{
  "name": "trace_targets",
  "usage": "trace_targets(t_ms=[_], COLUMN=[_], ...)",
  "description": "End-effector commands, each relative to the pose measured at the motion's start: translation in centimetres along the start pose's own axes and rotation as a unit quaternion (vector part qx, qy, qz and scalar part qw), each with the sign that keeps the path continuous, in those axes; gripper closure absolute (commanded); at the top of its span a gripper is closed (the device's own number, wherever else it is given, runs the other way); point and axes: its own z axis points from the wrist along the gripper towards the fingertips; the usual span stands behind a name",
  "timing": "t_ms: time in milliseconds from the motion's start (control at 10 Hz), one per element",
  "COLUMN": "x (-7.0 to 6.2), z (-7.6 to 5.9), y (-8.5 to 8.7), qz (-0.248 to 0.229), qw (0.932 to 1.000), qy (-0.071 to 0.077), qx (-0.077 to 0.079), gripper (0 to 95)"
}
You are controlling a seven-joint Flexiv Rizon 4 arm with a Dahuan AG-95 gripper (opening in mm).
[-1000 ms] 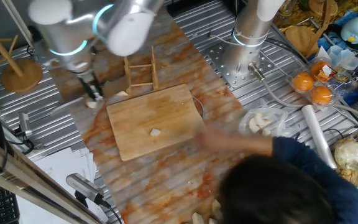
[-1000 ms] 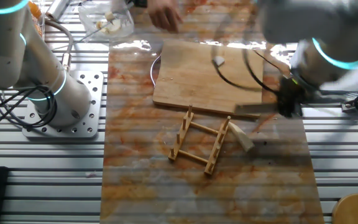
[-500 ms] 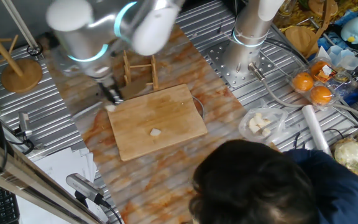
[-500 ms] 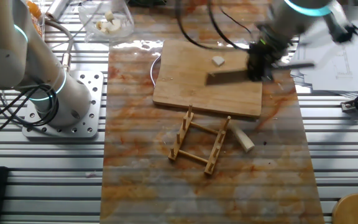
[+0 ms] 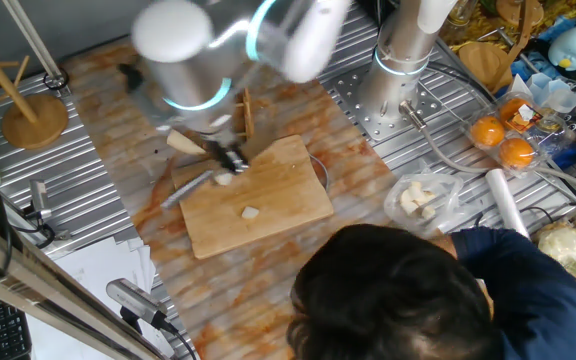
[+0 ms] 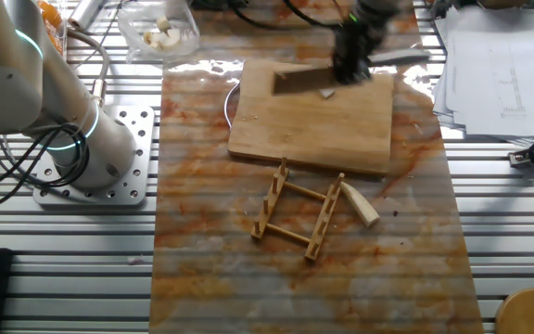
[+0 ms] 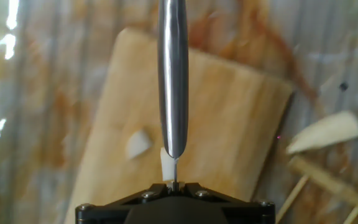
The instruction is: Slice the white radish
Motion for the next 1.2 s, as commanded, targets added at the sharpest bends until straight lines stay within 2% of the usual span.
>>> trace_targets(t_ms=[100,1200], x=[0.85,0.92], z=[-0.28,-0.25], y=[1.15,1.16], qz=[-0.003,-0.001], qw=[1.0000,1.0000], qy=[0.004,-0.002], qx=[0.001,0.002], gripper=[95.0,95.0])
